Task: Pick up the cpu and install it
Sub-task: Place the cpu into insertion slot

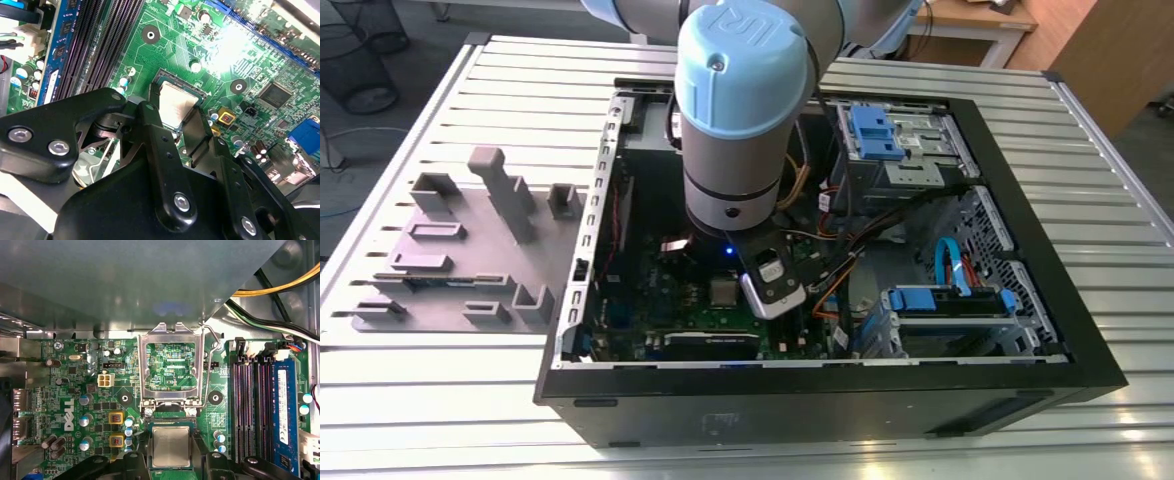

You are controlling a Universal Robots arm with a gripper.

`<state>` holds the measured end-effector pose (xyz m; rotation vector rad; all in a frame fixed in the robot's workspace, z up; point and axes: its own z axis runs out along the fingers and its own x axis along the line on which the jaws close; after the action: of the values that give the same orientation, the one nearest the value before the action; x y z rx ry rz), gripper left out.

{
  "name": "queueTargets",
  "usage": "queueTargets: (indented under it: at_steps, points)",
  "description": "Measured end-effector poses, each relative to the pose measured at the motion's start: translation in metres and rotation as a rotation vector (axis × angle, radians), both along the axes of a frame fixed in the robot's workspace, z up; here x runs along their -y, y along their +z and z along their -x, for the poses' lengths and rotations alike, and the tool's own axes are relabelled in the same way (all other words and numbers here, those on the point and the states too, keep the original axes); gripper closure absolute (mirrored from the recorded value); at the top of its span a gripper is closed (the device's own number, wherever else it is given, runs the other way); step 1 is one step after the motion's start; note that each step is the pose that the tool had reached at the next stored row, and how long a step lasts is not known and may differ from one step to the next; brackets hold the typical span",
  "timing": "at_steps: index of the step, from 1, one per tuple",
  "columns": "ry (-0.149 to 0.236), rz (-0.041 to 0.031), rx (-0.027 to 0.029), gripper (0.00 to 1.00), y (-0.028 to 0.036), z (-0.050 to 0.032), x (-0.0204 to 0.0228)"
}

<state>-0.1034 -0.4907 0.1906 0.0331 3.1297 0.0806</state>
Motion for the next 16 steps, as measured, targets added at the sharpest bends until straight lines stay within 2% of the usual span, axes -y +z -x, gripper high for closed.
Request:
queueTargets:
  at_steps: [13,16]
  points:
    - [0.000,0.0004,-0.0003,0.55,-0.0002,0.0000,0.0001]
    - [0.000,0.0002,-0.0001,0.60,-0.0004,0.0000,0.0000]
